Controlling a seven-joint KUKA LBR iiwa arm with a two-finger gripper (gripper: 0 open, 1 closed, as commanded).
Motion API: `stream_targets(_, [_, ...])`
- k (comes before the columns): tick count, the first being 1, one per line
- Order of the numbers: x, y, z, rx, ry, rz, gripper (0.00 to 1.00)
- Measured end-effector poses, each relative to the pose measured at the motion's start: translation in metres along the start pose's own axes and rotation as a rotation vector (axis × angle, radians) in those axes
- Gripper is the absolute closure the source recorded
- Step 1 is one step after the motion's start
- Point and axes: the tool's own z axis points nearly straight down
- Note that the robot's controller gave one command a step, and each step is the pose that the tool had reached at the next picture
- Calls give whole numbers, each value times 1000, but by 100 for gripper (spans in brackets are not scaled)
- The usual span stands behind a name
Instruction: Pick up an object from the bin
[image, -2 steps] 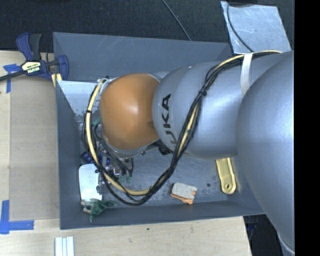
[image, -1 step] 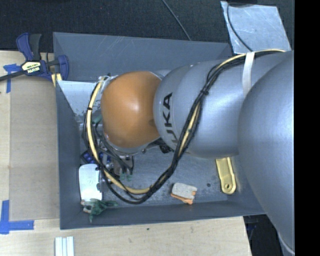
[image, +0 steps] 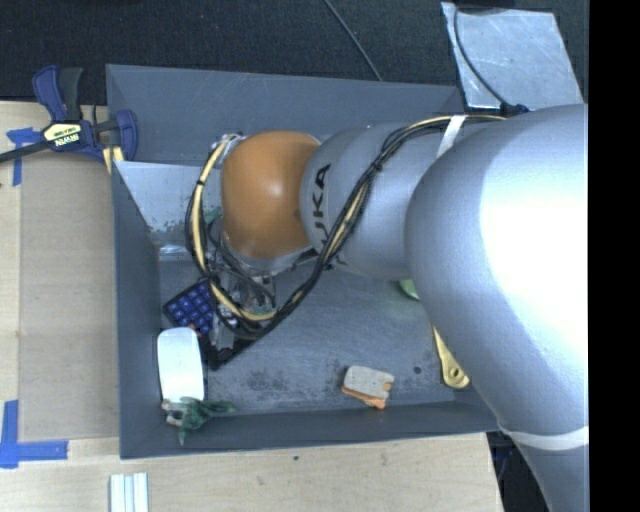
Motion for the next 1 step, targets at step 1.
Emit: stream_targets(1, [-31,18,1,1,-9,-98,0])
